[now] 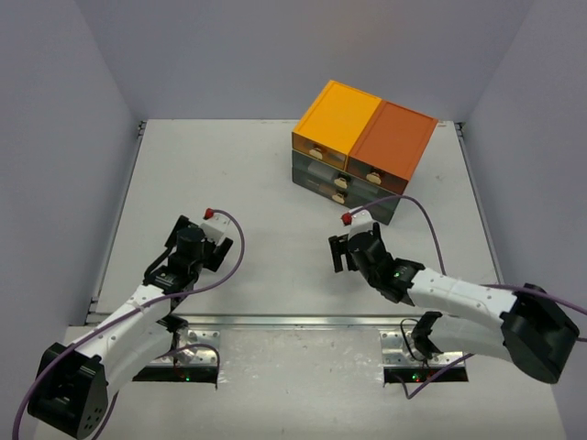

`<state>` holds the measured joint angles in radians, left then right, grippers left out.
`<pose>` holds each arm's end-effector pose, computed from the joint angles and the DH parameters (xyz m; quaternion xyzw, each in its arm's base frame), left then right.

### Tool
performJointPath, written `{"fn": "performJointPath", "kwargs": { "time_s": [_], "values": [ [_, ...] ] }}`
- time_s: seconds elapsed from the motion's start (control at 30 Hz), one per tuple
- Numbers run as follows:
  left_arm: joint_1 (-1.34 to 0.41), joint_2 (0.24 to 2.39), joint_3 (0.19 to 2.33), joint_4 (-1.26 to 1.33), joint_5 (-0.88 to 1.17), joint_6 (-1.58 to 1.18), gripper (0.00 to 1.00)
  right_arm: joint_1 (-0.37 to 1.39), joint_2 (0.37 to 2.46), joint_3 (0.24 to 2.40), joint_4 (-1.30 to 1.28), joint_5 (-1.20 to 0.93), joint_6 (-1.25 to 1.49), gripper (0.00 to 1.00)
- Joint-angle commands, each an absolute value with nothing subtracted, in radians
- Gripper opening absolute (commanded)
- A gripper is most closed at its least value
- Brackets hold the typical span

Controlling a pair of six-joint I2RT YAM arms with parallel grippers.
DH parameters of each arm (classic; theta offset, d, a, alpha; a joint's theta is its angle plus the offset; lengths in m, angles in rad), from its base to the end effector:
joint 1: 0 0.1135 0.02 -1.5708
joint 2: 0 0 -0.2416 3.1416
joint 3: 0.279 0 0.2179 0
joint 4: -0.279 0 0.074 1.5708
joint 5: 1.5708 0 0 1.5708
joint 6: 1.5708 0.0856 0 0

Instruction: Organize the makeup

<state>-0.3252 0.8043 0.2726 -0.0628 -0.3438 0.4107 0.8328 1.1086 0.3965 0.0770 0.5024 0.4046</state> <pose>0.1907 -0.0338 0.1465 0.2382 0.8408 0.1707 0.4552 0.1852 0.1424 0.1499 -0.0741 0.8686 0.0726 0.4845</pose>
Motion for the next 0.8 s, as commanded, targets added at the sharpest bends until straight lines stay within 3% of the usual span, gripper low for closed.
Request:
{"fn": "performJointPath", "kwargs": {
  "time_s": [0.0,0.17,0.3,0.4,0.67,0.77],
  "values": [
    [-0.310,0.784,0.275,-0.022,-0.344,0.405,1.00,0.808,0.941,0.396,-0.226,0.468,0.402,0.86],
    [-0.308,0.772,0.272,-0.018,-0.351,0.405,1.00,0.680,0.711,0.367,-0.423,0.699,0.597,0.98],
    [-0.306,0.781,0.273,-0.018,-0.360,0.402,1.00,0.471,0.544,0.279,-0.430,0.925,0.669,0.99],
    [-0.304,0.779,0.273,-0.018,-0.362,0.400,1.00,0.349,0.474,0.237,-0.430,0.902,0.745,0.99],
    [-0.301,0.751,0.268,-0.019,-0.360,0.403,1.00,0.311,0.563,0.235,-0.375,0.824,0.740,0.99],
    [-0.299,0.762,0.270,-0.018,-0.364,0.401,1.00,0.310,0.630,0.252,-0.371,0.875,0.861,0.99]
  ]
}}
